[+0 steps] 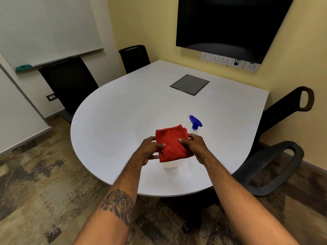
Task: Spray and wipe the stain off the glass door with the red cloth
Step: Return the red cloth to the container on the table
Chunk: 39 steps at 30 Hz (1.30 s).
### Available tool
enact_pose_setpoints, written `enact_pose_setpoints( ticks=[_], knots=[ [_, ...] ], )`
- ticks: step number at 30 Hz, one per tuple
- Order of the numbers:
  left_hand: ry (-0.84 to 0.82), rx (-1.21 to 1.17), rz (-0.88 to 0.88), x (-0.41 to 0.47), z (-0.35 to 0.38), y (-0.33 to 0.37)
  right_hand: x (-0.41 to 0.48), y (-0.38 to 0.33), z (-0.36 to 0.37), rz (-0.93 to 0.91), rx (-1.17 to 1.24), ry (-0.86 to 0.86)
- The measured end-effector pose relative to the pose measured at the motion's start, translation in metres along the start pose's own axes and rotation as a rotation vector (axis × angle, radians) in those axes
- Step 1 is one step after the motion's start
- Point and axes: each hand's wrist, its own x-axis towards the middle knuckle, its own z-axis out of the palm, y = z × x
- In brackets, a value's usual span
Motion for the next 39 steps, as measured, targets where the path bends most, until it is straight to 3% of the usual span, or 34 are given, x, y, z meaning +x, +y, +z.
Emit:
enact_pose_setpoints(
  ticks=[10,22,39],
  knots=[
    [0.138,0.044,-0.068,0.068,0.014,-0.007,0.073,0.007,0.002,0.011,-0.299,-0.068],
    [0.358,0.345,-0.168,0.158,0.051,-0.049,0.162,0.060,0.006,0.021,-0.682,-0.140],
    [0.379,0.704,-0.258,0.200,0.042,-0.079,0.192,0.098,0.030,0.135,-0.719,-0.199]
  ],
)
